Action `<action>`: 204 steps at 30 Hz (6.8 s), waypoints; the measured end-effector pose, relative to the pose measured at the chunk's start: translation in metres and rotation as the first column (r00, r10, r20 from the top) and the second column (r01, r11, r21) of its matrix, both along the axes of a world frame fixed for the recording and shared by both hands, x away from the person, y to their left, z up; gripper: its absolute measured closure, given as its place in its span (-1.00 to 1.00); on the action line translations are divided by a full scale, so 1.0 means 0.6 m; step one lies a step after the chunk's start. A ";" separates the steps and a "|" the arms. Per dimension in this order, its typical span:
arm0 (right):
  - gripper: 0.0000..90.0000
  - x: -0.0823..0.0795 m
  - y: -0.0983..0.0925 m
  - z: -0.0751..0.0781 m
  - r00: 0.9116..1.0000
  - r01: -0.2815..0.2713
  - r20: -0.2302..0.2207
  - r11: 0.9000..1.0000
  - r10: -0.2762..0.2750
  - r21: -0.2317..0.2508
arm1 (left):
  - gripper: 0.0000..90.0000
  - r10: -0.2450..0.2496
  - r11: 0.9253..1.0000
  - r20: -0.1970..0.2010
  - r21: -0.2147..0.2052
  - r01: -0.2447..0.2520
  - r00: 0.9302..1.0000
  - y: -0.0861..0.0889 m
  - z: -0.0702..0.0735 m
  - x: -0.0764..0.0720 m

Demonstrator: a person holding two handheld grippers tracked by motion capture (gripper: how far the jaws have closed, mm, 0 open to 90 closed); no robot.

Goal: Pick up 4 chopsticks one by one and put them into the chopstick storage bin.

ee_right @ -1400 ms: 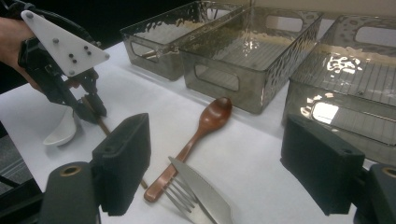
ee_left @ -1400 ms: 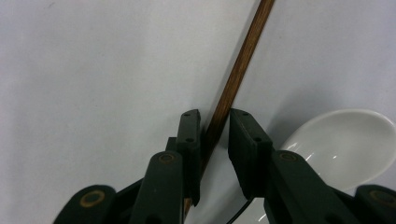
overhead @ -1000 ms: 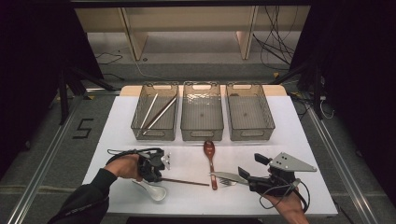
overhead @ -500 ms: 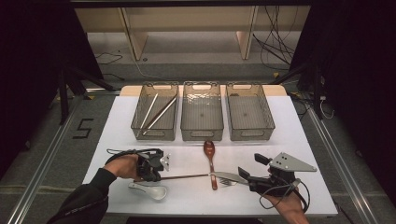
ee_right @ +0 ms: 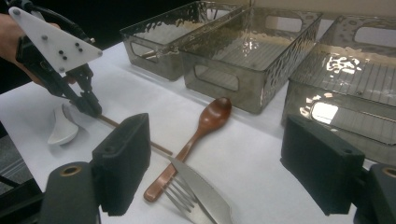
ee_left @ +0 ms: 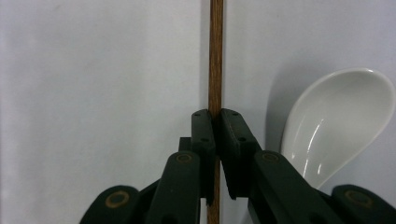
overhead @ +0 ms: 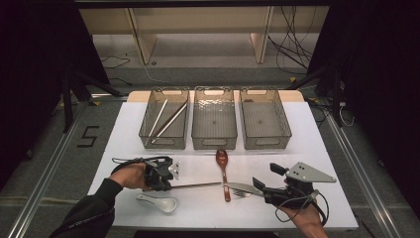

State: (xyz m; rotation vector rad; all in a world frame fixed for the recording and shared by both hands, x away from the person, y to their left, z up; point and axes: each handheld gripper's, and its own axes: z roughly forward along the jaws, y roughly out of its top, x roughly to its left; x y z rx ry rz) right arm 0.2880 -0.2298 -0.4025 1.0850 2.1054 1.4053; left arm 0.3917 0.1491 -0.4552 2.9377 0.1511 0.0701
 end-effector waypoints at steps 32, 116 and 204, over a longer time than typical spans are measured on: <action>-0.44 0.000 0.000 0.000 1.000 -0.001 -0.003 1.000 0.001 -0.001 | 0.85 0.167 0.955 0.074 -0.259 -0.143 0.983 0.019 0.077 0.010; -0.44 0.003 -0.001 -0.004 1.000 0.002 -0.016 1.000 -0.002 -0.002 | 0.85 0.758 0.544 0.083 -0.628 -0.556 0.647 0.109 0.171 0.200; -0.44 0.005 -0.003 -0.005 1.000 0.005 -0.025 1.000 -0.005 -0.004 | -0.45 0.613 0.686 -0.035 -0.474 -0.553 0.790 0.100 0.107 0.051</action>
